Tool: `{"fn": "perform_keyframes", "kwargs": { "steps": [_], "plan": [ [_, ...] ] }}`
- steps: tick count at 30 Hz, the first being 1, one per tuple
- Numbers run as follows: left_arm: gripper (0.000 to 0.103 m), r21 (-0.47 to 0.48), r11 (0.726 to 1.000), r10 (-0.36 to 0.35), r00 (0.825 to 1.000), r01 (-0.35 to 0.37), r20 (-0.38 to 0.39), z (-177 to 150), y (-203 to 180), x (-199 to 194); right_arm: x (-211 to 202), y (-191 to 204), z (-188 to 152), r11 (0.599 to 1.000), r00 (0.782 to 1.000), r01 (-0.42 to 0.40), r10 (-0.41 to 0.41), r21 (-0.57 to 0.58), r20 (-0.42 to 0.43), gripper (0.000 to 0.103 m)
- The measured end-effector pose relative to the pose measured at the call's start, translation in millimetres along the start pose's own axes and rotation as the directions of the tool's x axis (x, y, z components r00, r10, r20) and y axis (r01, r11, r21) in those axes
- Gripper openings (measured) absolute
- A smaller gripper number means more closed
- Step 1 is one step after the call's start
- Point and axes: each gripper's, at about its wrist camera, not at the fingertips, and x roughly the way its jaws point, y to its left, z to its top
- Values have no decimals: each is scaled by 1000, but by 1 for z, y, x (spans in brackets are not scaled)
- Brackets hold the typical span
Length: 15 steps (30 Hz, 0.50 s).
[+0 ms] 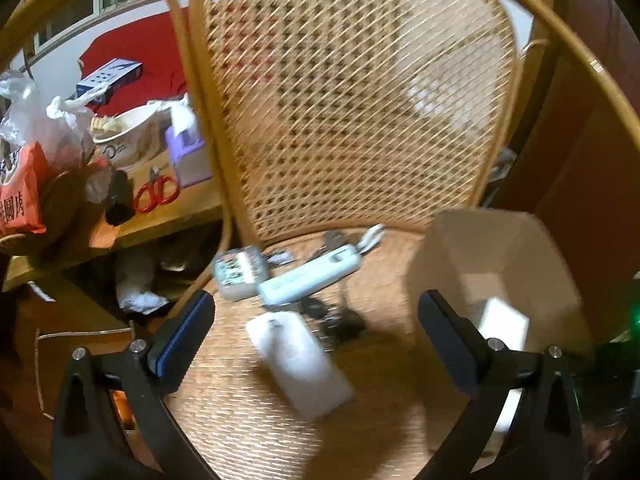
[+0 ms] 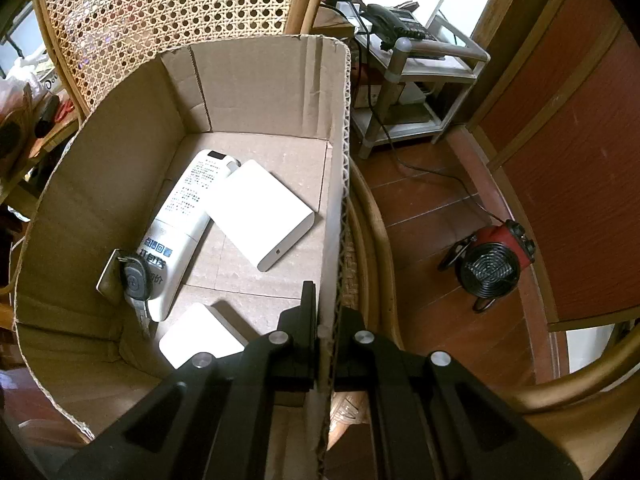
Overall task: Organize rigid objects
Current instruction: 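Lift the key fob into the box and open the left tool, then lower the left tool onto the white flat panel and close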
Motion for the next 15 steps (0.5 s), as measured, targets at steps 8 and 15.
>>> {"fn": "perform_keyframes", "kwargs": {
  "steps": [8,15],
  "plan": [
    [101,68,991,120,985,-112,-126,-22,19,52,0,0,0,1000,1000,0,0,1,0,6],
    [101,45,995,94,971,-86,-220,-37,25,84,0,-1,1,1000,1000,0,0,0,0,6]
  ]
}}
